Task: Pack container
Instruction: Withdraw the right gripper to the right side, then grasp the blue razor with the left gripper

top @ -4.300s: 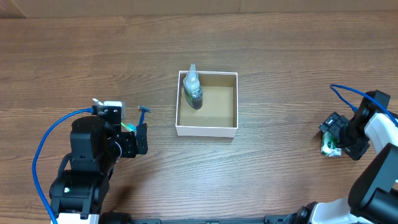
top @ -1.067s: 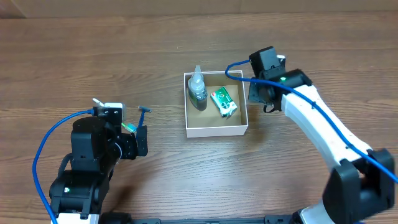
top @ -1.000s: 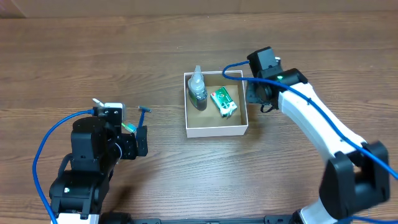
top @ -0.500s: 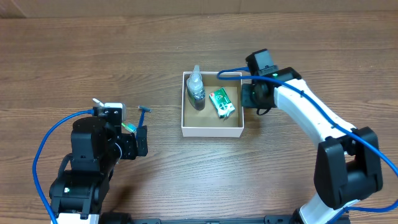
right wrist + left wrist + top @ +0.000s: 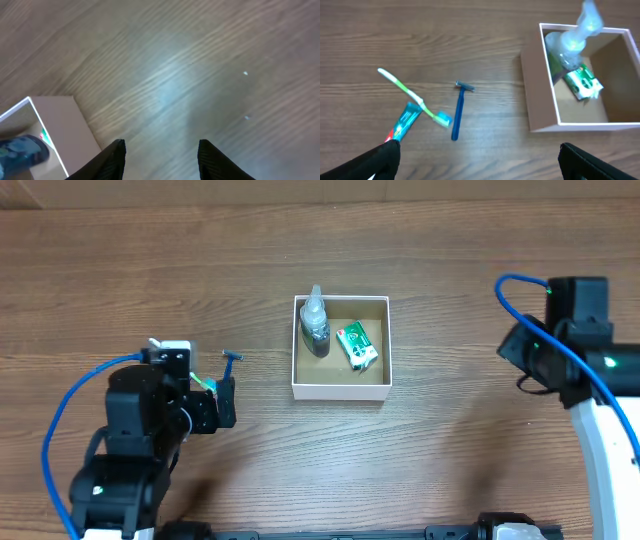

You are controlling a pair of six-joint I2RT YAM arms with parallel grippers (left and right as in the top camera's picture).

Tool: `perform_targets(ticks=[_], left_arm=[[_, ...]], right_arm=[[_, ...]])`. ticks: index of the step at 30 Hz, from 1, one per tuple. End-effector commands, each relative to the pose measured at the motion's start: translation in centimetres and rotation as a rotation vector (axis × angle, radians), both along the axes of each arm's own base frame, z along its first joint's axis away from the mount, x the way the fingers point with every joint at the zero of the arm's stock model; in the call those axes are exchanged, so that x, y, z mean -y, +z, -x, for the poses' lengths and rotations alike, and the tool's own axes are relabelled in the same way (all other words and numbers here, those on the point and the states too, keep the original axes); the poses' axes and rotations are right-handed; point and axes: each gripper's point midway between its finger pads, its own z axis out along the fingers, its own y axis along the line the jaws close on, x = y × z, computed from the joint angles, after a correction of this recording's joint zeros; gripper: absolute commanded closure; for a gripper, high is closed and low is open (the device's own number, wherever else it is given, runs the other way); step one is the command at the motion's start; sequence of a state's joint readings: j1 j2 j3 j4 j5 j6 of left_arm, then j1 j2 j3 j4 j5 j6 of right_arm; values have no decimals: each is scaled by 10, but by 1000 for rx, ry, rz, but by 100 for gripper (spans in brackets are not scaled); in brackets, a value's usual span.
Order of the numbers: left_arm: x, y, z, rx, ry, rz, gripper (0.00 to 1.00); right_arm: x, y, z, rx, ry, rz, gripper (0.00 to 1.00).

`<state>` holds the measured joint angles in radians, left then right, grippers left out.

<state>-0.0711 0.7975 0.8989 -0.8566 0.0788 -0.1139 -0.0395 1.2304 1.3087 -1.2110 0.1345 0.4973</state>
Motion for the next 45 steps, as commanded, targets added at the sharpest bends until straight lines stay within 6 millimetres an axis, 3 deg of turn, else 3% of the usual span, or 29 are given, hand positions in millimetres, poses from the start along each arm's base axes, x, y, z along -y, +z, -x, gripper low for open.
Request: perform_targets(ticks=[1, 2, 5, 8, 14, 19, 20, 26, 31, 34, 38, 43, 45], left_arm=[[-4, 38, -4, 30, 49, 26, 0], [-4, 38, -5, 6, 57, 34, 0], [-3, 16, -15, -108, 92, 55, 0], [-2, -27, -36, -260, 78, 18, 0], [-3, -114, -65, -509, 29, -63, 0], [2, -166, -85, -582, -40, -108, 0], [2, -174, -88, -587, -51, -123, 0], [0, -212, -94, -640, -64, -174, 0], [-1, -226, -92, -673, -63, -180, 3], [-1, -227, -91, -680, -64, -180, 18], [-2, -228, -87, -695, -64, -181, 51], [-2, -228, -87, -695, -64, -180, 75], [-2, -228, -87, -695, -64, -180, 96]], right_arm=[[1, 21, 20, 66, -10, 4, 51], [1, 27, 25, 86, -7, 7, 52], [0, 35, 38, 106, 2, 12, 32], [-2, 25, 46, 39, 50, 23, 28], [-3, 15, 46, 24, 54, 15, 27], [-3, 15, 45, 25, 54, 15, 20], [-3, 15, 45, 25, 54, 15, 15], [-3, 15, 45, 28, 54, 16, 8], [-3, 16, 43, 35, 54, 17, 5], [-3, 16, 43, 35, 54, 17, 0], [-3, 16, 43, 35, 54, 17, 0], [-3, 16, 43, 35, 54, 17, 0], [-3, 16, 43, 35, 53, 17, 0]])
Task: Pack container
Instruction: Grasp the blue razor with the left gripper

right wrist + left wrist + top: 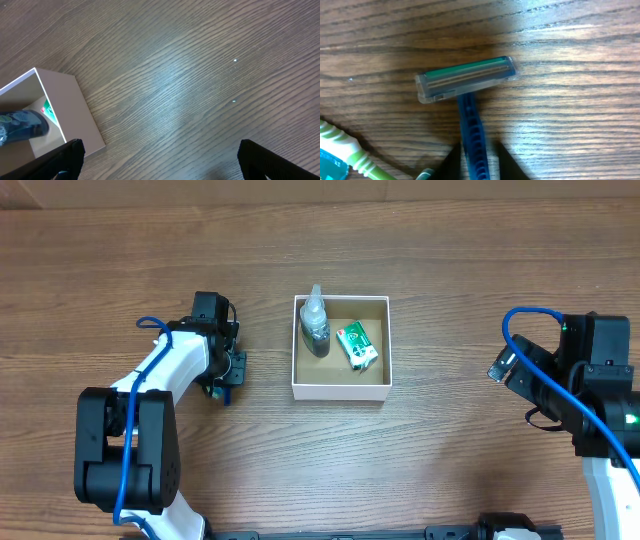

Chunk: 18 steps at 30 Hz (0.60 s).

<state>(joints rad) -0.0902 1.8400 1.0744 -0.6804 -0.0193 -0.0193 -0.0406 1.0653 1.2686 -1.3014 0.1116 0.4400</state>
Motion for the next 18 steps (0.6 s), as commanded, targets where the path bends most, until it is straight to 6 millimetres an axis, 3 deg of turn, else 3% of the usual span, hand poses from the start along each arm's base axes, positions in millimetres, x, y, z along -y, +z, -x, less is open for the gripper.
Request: perform_targets(ticks=[1, 5, 8, 13, 15, 18], left_arm=[[3, -6, 0, -20, 5, 8, 96], [8, 5, -8, -5, 6, 12, 96], [17, 28, -19, 20, -17, 14, 96], [48, 126, -50, 251, -71, 57, 96], [67, 169, -52, 368, -136, 78, 96], [102, 212, -40, 495, -281, 100, 96]], right_arm=[[2, 1, 0, 6, -6, 8, 0], [2, 1, -1, 7, -6, 7, 0], [2, 1, -1, 7, -6, 8, 0], [2, 2, -2, 11, -6, 8, 0], [4, 2, -2, 13, -17, 14, 0], [17, 2, 0, 23, -135, 0, 0]])
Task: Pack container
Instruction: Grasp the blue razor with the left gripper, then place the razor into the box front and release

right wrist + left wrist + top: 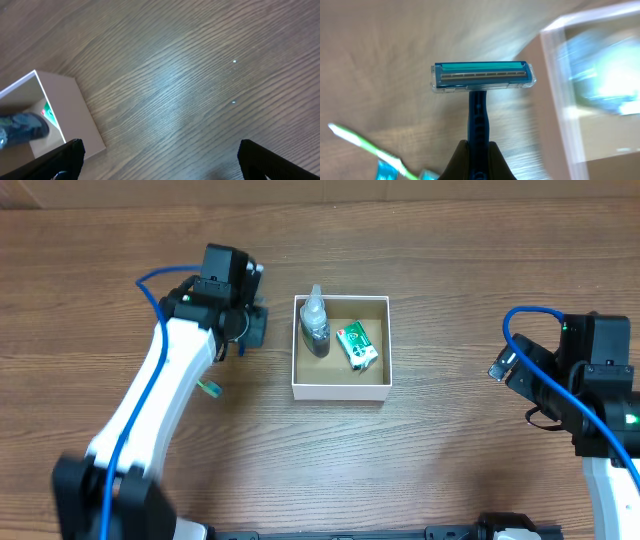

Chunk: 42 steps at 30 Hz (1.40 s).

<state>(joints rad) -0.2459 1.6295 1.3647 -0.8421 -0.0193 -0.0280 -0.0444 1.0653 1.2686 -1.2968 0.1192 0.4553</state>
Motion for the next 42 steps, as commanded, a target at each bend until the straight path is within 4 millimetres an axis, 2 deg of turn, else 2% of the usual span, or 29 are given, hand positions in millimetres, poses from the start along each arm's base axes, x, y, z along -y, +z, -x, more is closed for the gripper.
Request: perform_targets(ticks=[1, 4, 5, 9, 12, 15, 16, 19, 21, 22, 23, 24, 25, 26, 28, 31, 33, 35, 38, 40, 42], left_arm=[[44, 64, 13, 178, -170, 26, 96], [85, 71, 31, 214, -356, 0, 96], [107, 68, 37, 226, -451, -17, 96], [139, 55, 42, 229, -561, -32, 96], [160, 25, 47, 163, -610, -46, 96], [172, 0, 52, 106, -643, -64, 96], [178, -19, 53, 67, -657, -79, 96], [180, -49, 51, 4, -653, -98, 96], [180, -62, 52, -30, -647, -106, 94], [180, -64, 52, -36, -636, -104, 75], [180, -63, 52, -32, -631, -100, 64], [181, -55, 51, -21, -632, -96, 60], [180, -43, 51, -8, -629, -94, 49], [178, -28, 51, 7, -623, -96, 44], [164, 9, 46, 60, -537, -126, 37], [125, 67, 38, 159, -323, -161, 33], [82, 103, 35, 228, -84, -116, 22], [41, 119, 34, 239, 115, -62, 17], [-36, 117, 36, 183, 473, 0, 0], [-86, 94, 38, 83, 667, 61, 0], [-117, 67, 40, -6, 775, 98, 0]], right_arm=[[19, 1, 1, 15, -134, -1, 0], [31, -6, 2, -14, -192, -26, 0], [35, -11, 1, -33, -211, -47, 0], [38, -22, -1, -87, -221, -54, 0], [38, -29, -2, -122, -222, -58, 0], [38, -30, -2, -125, -222, -58, 0], [38, -30, -2, -125, -222, -58, 0], [38, -30, -2, -126, -222, -57, 0], [38, -30, -2, -128, -218, -56, 0], [38, -30, -2, -128, -218, -56, 0], [38, -30, -2, -127, -218, -56, 0], [38, -30, -2, -127, -218, -56, 0], [38, -30, -2, -127, -219, -56, 0], [38, -30, -2, -127, -219, -56, 0], [38, -30, -2, -128, -218, -56, 0], [38, -30, -2, -128, -215, -54, 0], [39, -30, -2, -127, -215, -54, 0], [39, -30, -2, -127, -215, -54, 0], [39, -30, -2, -127, -215, -54, 0], [39, -30, -2, -127, -215, -54, 0], [39, -30, -2, -127, -215, -54, 0]])
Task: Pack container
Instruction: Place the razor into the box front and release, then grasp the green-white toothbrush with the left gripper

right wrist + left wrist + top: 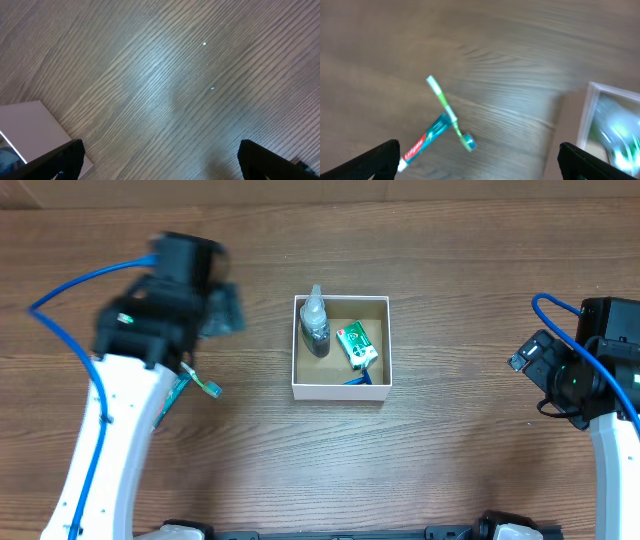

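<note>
The white box (340, 391) sits mid-table and holds a clear bottle (315, 320), a green packet (357, 345) and the blue razor (356, 381) along its front wall. A green-and-white toothbrush (448, 113) and a toothpaste tube (423, 144) lie on the wood left of the box. My left gripper (479, 164) hangs high above them, open and empty, blurred in the overhead view. At the table's right side my right gripper (160, 162) is open and holds nothing.
Brown wooden tabletop (470, 450) all around. The box corner (30, 125) shows at the left of the right wrist view. Blue cables trail from both arms.
The razor has left my left gripper and now lies in the box. That gripper has opened and stands higher and farther left. The right arm has shifted slightly to the right.
At first the razor, toothbrush and toothpaste lay left of the box, with my left gripper open and back from them. Then it was down at the razor's handle, then shut on the razor beside the box. Now the razor is in the box.
</note>
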You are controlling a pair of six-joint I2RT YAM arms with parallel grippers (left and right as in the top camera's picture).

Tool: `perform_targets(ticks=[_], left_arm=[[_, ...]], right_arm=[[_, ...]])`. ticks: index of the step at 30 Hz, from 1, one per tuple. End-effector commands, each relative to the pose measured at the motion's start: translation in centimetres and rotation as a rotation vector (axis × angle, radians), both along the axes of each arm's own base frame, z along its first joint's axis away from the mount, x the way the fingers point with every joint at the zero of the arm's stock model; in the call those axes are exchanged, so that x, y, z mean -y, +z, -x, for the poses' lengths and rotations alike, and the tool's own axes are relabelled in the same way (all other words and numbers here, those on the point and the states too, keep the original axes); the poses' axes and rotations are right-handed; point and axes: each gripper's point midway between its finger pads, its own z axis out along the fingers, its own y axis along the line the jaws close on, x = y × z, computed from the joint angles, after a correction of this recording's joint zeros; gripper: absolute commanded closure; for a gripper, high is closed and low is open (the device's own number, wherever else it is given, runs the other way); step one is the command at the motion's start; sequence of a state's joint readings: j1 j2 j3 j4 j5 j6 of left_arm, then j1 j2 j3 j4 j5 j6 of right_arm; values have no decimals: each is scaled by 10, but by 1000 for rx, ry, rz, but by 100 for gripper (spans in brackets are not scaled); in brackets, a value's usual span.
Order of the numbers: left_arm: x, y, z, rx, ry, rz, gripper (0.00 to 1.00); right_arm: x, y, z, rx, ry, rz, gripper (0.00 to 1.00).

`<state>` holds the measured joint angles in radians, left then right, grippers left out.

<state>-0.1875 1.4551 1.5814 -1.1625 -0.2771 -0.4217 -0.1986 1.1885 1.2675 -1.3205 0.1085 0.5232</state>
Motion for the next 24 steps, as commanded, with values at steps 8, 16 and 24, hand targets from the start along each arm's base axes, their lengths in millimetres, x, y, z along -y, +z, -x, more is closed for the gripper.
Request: perform_targets(ticks=[8, 16, 24], left_arm=[[-91, -182, 13, -386, 372, 281, 0], [-82, -262, 8, -532, 293, 309, 0], [-71, -269, -11, -481, 245, 278, 32]], right_arm=[[2, 1, -1, 10, -6, 4, 0], [2, 1, -1, 9, -6, 4, 0], [2, 1, -1, 10, -6, 4, 0]])
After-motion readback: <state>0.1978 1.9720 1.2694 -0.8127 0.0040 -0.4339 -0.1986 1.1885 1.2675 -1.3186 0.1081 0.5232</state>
